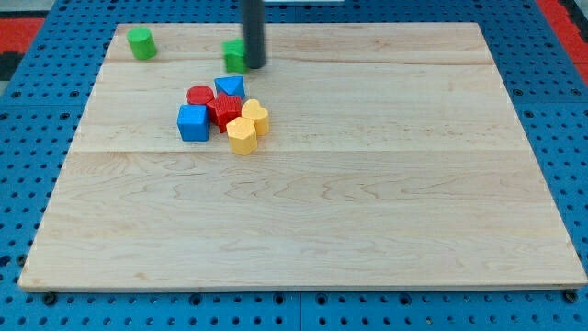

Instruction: Place the green star into a green circle

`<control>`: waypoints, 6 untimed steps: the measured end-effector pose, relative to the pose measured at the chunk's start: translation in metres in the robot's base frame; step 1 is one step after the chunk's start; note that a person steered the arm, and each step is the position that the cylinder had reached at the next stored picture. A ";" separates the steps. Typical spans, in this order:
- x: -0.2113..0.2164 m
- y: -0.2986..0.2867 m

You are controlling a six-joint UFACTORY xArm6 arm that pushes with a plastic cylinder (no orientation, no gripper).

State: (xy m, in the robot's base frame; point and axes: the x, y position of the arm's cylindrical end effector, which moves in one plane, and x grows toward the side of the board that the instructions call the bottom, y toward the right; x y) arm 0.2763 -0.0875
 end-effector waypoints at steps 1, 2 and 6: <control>0.000 -0.005; 0.000 -0.005; -0.019 -0.008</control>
